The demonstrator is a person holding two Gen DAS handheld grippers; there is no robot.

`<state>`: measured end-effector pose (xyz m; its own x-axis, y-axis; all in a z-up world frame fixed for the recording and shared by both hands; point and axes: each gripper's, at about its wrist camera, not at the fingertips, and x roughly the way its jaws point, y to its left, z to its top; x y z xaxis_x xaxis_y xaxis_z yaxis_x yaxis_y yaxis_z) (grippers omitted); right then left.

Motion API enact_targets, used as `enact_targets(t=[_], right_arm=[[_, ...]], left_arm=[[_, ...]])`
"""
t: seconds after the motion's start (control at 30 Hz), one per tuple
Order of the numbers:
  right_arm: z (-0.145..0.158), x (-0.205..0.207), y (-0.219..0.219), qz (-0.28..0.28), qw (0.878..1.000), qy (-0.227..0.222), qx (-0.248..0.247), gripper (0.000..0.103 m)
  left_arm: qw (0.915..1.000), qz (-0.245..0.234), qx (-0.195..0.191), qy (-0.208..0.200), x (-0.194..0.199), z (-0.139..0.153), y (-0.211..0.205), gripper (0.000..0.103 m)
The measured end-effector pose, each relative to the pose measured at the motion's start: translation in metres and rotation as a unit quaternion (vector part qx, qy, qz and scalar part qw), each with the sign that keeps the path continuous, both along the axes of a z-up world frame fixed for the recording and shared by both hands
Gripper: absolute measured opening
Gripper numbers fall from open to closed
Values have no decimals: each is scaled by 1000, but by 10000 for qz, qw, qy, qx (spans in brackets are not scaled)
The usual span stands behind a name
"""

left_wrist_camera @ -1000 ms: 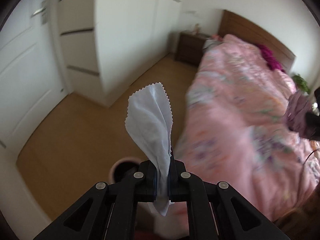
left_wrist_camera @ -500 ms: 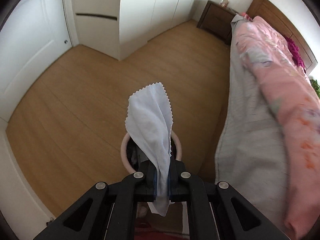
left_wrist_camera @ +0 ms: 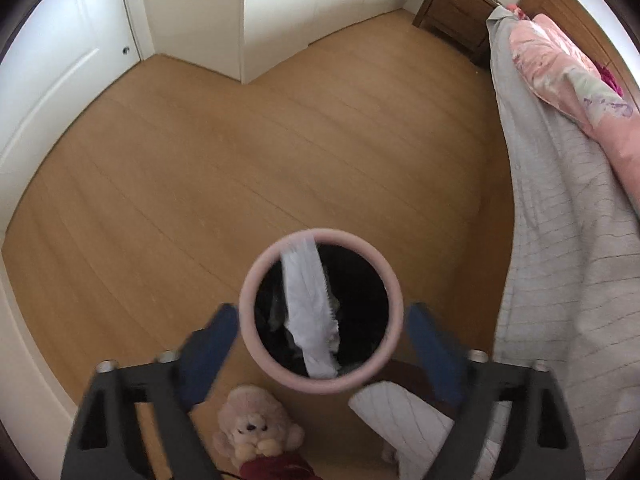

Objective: Collect trash

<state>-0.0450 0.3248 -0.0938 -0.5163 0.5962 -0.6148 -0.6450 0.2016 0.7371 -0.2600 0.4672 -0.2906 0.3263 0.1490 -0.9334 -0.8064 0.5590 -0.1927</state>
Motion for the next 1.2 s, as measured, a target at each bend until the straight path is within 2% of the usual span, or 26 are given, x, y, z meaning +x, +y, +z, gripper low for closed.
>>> enact_targets(t=[0.13, 0.27, 0.37, 0.43, 0.53, 0.7, 0.77, 0.83, 0.87, 0.9, 1.07, 1.13, 1.2], right_arm=[[-5, -12, 9, 144, 9998, -44, -114, 46], [-13, -31, 32, 479, 9984, -97, -268, 47], [-28, -51, 59, 825, 9949, -187, -559, 46], [-41, -64, 81, 1046, 9912, -240, -773, 46], [-61, -83, 112, 1316, 9821, -593, -1207, 46], [-99, -103, 155, 1672, 9624, -1235, -1747, 47], [-108, -106, 165, 1722, 9573, -1468, -1800, 50], [-118, -107, 172, 1787, 9501, -1613, -1986, 66], [-120, -104, 172, 1719, 9494, -1655, -2043, 71], [-120, -101, 171, 1625, 9508, -1674, -2039, 75], [-102, -77, 159, 1165, 9668, -1419, -1777, 78], [-84, -72, 150, 1094, 9761, -1233, -1414, 78], [-62, -73, 137, 1059, 9801, -1355, -993, 78]], left_arm=[[9996, 231, -92, -100, -12, 2, 5, 89], [9976, 653, 179, -143, -48, 21, -4, 89], [9954, 898, 310, -88, -79, 35, -15, 90], [9939, 998, 466, 49, -96, 45, -23, 90], [9908, 1229, 546, 123, -119, 59, -33, 94], [9888, 1326, 643, 228, -128, 71, -42, 95], [9887, 1331, 663, 204, -128, 75, -42, 95], [9886, 1335, 675, 177, -123, 76, -42, 96], [9887, 1322, 691, 162, -121, 77, -41, 96], [9888, 1306, 704, 159, -118, 79, -41, 96], [9903, 1125, 804, 112, -101, 84, -42, 96], [9914, 1003, 842, 85, -93, 87, -46, 96], [9916, 880, 946, 14, -85, 95, -54, 96]])
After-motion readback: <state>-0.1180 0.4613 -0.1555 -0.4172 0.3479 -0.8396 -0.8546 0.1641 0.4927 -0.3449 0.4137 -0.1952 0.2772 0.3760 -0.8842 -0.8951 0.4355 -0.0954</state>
